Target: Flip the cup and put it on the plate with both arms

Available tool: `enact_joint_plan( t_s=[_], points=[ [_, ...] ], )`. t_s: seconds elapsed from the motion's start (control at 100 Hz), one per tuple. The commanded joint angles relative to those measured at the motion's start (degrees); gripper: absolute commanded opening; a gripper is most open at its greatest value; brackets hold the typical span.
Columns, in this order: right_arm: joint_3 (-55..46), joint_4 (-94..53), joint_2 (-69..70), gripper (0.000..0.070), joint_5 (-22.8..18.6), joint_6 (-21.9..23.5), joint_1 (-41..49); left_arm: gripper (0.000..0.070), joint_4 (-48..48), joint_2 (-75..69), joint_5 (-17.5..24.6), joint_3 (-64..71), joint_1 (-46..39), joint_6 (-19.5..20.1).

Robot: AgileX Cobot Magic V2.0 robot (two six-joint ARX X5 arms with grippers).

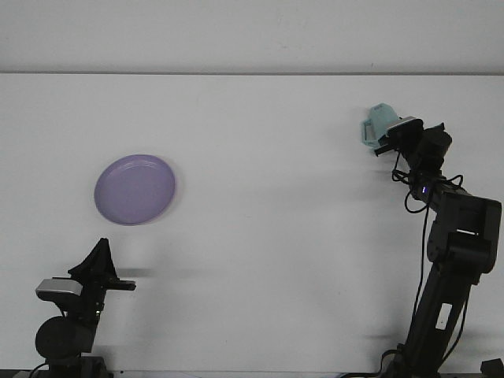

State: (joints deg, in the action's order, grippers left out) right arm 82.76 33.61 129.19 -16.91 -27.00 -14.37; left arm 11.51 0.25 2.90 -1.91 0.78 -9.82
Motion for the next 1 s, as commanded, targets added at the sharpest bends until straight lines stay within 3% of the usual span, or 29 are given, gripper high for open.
enact_joint_plan(
  t_s=[0.0, 0.17, 0.33, 0.59, 0.99],
  points=[
    [1.46, -0.09, 0.81, 0.0000, -0.17, 4.20, -0.28, 0.0012, 0.61, -0.07, -0.15, 0.79, -0.07, -0.11],
    [1.46, -4.02, -3.98, 0.0000, -0.20, 10.29, -0.28, 0.0012, 0.57, -0.07, -0.15, 0.79, -0.07, -0.13],
    [1.46, -14.43, -11.45, 0.0000, 0.68, 20.50, 0.72, 0.0012, 0.59, -0.07, -0.15, 0.79, -0.07, -0.13],
    [1.46, -33.86, -27.30, 0.0000, 0.81, 28.15, 5.84, 0.0012, 0.63, -0.07, -0.15, 0.46, -0.07, -0.15],
    [1.55, -68.65, -49.64, 0.0000, 0.59, 30.14, 18.84, 0.0012, 0.59, -0.07, -0.15, 0.46, -0.07, -0.13]
  ],
)
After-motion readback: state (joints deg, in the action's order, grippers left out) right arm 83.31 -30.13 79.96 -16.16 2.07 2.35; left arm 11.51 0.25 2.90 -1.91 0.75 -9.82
